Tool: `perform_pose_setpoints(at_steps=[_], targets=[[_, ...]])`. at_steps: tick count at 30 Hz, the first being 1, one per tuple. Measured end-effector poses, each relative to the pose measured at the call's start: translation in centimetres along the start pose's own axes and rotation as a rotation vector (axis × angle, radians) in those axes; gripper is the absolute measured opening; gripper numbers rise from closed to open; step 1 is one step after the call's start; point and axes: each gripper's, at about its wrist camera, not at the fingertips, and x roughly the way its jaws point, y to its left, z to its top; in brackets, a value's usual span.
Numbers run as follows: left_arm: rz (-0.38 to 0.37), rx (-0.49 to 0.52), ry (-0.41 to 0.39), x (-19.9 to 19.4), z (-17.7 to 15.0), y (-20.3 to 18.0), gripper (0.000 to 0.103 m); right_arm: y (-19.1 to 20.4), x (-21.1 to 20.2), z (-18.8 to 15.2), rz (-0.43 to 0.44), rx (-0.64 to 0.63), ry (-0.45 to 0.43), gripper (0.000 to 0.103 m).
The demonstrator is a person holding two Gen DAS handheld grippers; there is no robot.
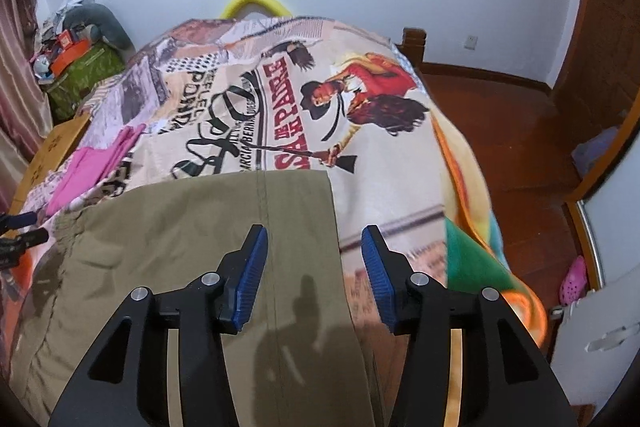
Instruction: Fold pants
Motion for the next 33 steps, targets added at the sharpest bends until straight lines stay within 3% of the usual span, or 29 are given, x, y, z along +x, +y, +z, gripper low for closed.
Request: perform_pose_setpoints(at_steps=[7,14,16,19,28,33], targets=[[-0.015,0.023,0.038,3.4,0.3,0.0,0.071,-0.7,5.3,2.0,0.007,0.032,0.038,0.045],[-0.099,-0.042,0.045,4.6,0.7,0.7,0.070,-0.3,9.7,2.0,0.026,0.035,0.082,0.045],[-0.116,-0.037,0.047,4.7,0.7,0.4,0.062,0.1,9.9,1.8,0.013,0.026,0.063,0.043],[-0.107,-0.033,0.026,4.3,0.8,0.2,0.060,0.6,10.1,1.8,0.003,0.003,0.076,0.015],[-0.079,-0.019,0.001,3.0,1.2,0.0,0.048,0.7,8.3,2.3,-0.044,-0.018,0.007,0.008],[-0.056,-0.005,-0.061,0.6,2.1,-0.5,0.047,0.9,5.9,4.0,-0.050,-0.019,-0.063,0.007]])
